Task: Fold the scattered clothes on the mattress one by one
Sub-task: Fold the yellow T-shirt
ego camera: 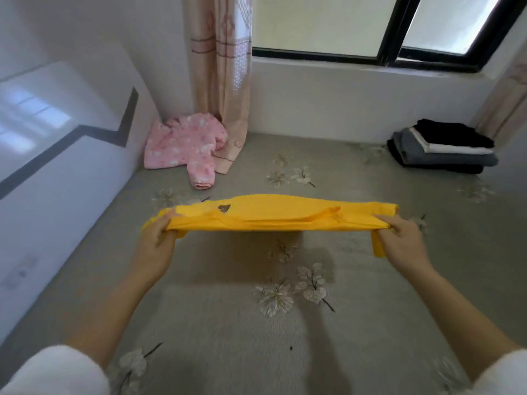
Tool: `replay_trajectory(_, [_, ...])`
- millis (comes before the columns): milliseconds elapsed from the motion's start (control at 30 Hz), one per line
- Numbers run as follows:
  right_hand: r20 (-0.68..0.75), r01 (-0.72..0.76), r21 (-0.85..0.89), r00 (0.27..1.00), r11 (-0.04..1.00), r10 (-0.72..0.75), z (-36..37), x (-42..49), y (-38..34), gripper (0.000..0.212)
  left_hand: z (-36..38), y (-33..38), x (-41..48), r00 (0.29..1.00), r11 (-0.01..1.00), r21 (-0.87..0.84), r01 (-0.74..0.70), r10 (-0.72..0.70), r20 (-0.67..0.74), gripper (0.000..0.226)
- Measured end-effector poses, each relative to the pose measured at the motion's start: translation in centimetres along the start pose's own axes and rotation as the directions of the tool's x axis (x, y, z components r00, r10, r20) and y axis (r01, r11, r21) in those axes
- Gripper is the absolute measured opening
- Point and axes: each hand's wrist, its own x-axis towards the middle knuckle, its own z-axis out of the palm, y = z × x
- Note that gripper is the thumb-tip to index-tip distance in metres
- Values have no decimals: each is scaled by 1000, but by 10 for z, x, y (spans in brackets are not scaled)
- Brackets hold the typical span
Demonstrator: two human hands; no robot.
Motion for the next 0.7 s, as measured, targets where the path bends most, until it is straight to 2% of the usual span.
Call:
replay_trajectory(67, [102,-47,-38,993,998,51,15,-17,26,46,14,-32,-26,992,996,22,85,-86,91,32])
replay_trajectory(133, [203,-76,-63,975,995,87,35,-33,53,28,26,-64,-48,966,984,43,170,-175,190,30])
replay_trajectory(200, [242,-112,-105,961,988,135,55,-47,87,45,37,-96,-69,934,976,61,210,-218,281,31])
replay_trajectory(233, [258,-137,-129,952,982,166,66,-54,108,44,42,-110,-80,915,971,76,226,-238,326,40])
replay_trajectory(300, [310,-202,-215,914,955,263,89,-72,148,22,51,-137,-101,872,959,128,254,-284,398,60])
replay_trajectory(333, [332,-224,-267,892,937,307,102,-82,176,28,56,-149,-112,845,946,159,283,-324,426,63])
replay_trajectory(400, [368,-251,-331,853,910,370,126,-104,219,18,66,-174,-133,785,917,212,338,-398,475,58])
replay_trajectory(467, [390,-239,-386,833,891,393,140,-127,224,29,79,-194,-154,715,882,287,373,-471,518,47])
replay_trajectory(533, [432,-207,-507,779,837,455,154,-151,247,32,92,-213,-175,660,841,377,388,-539,524,35])
replay_trajectory(633, [468,-141,-692,660,708,588,170,-192,278,38,110,-240,-208,621,785,469,406,-613,489,26])
replay_trajectory(700, [489,-113,-751,567,651,663,173,-217,287,38,117,-251,-229,605,745,578,334,-639,475,24])
